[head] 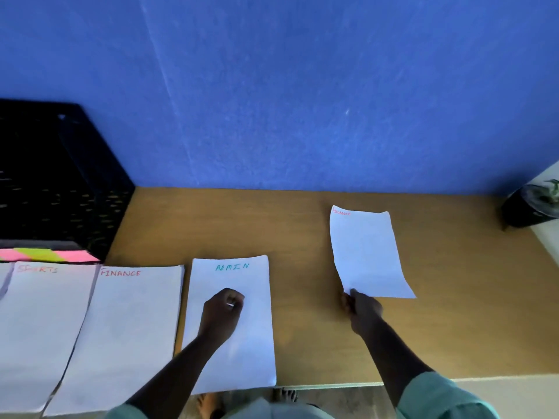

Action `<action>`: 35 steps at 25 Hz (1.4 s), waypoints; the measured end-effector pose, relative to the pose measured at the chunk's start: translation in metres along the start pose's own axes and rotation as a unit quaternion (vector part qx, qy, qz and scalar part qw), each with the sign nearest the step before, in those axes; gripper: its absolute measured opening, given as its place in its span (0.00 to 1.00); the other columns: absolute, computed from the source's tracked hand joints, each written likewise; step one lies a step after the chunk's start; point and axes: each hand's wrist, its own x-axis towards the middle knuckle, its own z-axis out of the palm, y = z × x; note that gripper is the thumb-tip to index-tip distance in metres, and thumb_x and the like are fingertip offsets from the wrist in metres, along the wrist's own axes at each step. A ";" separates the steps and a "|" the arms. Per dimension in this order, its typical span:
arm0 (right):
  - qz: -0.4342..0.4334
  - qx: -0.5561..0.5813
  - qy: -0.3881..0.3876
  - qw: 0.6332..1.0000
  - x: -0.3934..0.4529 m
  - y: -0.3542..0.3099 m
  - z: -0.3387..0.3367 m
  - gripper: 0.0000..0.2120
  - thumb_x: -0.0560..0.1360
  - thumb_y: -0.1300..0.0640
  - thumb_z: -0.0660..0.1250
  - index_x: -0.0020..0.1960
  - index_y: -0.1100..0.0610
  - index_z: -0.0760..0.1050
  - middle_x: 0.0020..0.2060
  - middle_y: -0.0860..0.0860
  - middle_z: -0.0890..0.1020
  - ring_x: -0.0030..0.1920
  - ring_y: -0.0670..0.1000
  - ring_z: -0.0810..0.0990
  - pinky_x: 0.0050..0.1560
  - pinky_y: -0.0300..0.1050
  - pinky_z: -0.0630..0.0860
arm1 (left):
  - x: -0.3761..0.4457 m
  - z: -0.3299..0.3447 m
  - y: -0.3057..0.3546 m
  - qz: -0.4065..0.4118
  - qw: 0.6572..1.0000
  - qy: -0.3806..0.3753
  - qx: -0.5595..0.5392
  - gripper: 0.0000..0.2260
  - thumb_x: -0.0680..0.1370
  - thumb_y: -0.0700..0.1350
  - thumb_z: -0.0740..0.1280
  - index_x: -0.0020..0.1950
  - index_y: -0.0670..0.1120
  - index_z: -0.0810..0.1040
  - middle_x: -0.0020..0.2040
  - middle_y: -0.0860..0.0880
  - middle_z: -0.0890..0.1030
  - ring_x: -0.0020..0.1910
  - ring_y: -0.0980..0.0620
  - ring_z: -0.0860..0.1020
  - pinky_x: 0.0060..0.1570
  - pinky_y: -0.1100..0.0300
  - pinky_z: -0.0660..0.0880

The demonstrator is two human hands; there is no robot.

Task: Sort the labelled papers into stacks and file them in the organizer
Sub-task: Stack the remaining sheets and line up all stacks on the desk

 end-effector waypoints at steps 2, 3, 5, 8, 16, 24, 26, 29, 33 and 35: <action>-0.012 -0.002 -0.032 0.999 -0.007 0.009 0.003 0.09 0.78 0.67 0.70 0.57 0.69 0.79 0.41 0.58 0.83 0.37 0.53 0.81 0.33 0.41 0.80 | -0.006 0.011 0.007 -0.030 0.999 -0.025 -0.020 0.01 0.76 0.45 0.70 0.44 0.51 0.81 0.45 0.58 0.83 0.46 0.57 0.80 0.41 0.72 0.71; -0.019 -0.002 -0.061 0.998 -0.015 0.016 0.006 0.08 0.78 0.68 0.69 0.57 0.68 0.79 0.43 0.58 0.82 0.38 0.52 0.81 0.36 0.42 0.80 | -0.007 0.014 0.010 -0.047 0.997 -0.032 -0.043 0.01 0.76 0.46 0.70 0.44 0.50 0.81 0.46 0.57 0.83 0.46 0.57 0.81 0.43 0.69 0.74; -0.037 -0.001 -0.134 0.990 -0.038 0.037 0.019 0.06 0.79 0.69 0.67 0.55 0.66 0.80 0.46 0.59 0.82 0.40 0.54 0.81 0.36 0.42 0.82 | -0.007 0.011 0.019 -0.080 0.988 -0.040 -0.125 0.05 0.76 0.49 0.71 0.47 0.49 0.81 0.47 0.53 0.84 0.45 0.54 0.83 0.48 0.60 0.78; -0.066 -0.044 -0.207 0.975 -0.079 0.076 0.038 0.07 0.79 0.69 0.67 0.56 0.67 0.79 0.44 0.60 0.85 0.40 0.56 0.83 0.37 0.45 0.84 | -0.004 -0.005 0.034 -0.120 0.955 -0.060 -0.266 0.09 0.77 0.54 0.69 0.49 0.49 0.79 0.51 0.46 0.84 0.49 0.47 0.84 0.49 0.56 0.77; -0.211 -0.216 -0.315 0.900 -0.157 0.139 0.086 0.05 0.81 0.66 0.64 0.54 0.64 0.79 0.37 0.61 0.87 0.36 0.57 0.87 0.39 0.48 0.84 | -0.004 -0.066 0.014 -0.095 0.955 -0.100 -0.263 0.31 0.64 0.64 0.77 0.62 0.54 0.73 0.57 0.55 0.80 0.57 0.52 0.79 0.54 0.55 0.79; -0.290 -0.289 -0.359 0.839 -0.256 0.246 0.158 0.07 0.81 0.58 0.68 0.55 0.61 0.79 0.40 0.55 0.87 0.39 0.55 0.88 0.40 0.45 0.82 | 0.005 -0.177 -0.076 -0.139 0.957 -0.001 -0.253 0.15 0.73 0.39 0.60 0.57 0.49 0.78 0.52 0.49 0.81 0.48 0.49 0.79 0.43 0.55 0.81; -0.276 -0.236 -0.361 0.859 -0.275 0.265 0.172 0.18 0.80 0.46 0.67 0.61 0.59 0.78 0.44 0.56 0.88 0.43 0.57 0.88 0.44 0.50 0.84 | 0.003 -0.207 -0.099 -0.120 0.961 0.016 -0.250 0.16 0.73 0.36 0.58 0.54 0.49 0.79 0.50 0.50 0.82 0.46 0.51 0.80 0.38 0.61 0.76; -0.161 -0.051 -0.341 0.925 -0.289 0.268 0.185 0.22 0.82 0.40 0.60 0.68 0.53 0.76 0.57 0.54 0.87 0.57 0.58 0.86 0.58 0.62 0.82 | 0.002 -0.240 -0.131 -0.116 0.964 0.018 -0.240 0.18 0.71 0.32 0.57 0.51 0.48 0.79 0.47 0.48 0.84 0.42 0.50 0.81 0.35 0.63 0.75; -0.093 -0.052 -0.340 0.934 -0.284 0.252 0.210 0.17 0.83 0.48 0.64 0.66 0.56 0.80 0.58 0.55 0.86 0.61 0.58 0.83 0.61 0.61 0.81 | -0.003 -0.270 -0.169 -0.153 0.962 0.020 -0.226 0.18 0.70 0.30 0.57 0.52 0.44 0.80 0.44 0.47 0.83 0.40 0.49 0.78 0.33 0.64 0.72; -0.059 -0.100 -0.350 0.930 -0.282 0.244 0.225 0.15 0.82 0.52 0.65 0.63 0.59 0.81 0.55 0.56 0.87 0.59 0.60 0.84 0.57 0.57 0.81 | -0.006 -0.282 -0.182 -0.158 0.966 0.019 -0.204 0.17 0.69 0.31 0.58 0.49 0.45 0.80 0.38 0.48 0.81 0.35 0.51 0.76 0.29 0.65 0.69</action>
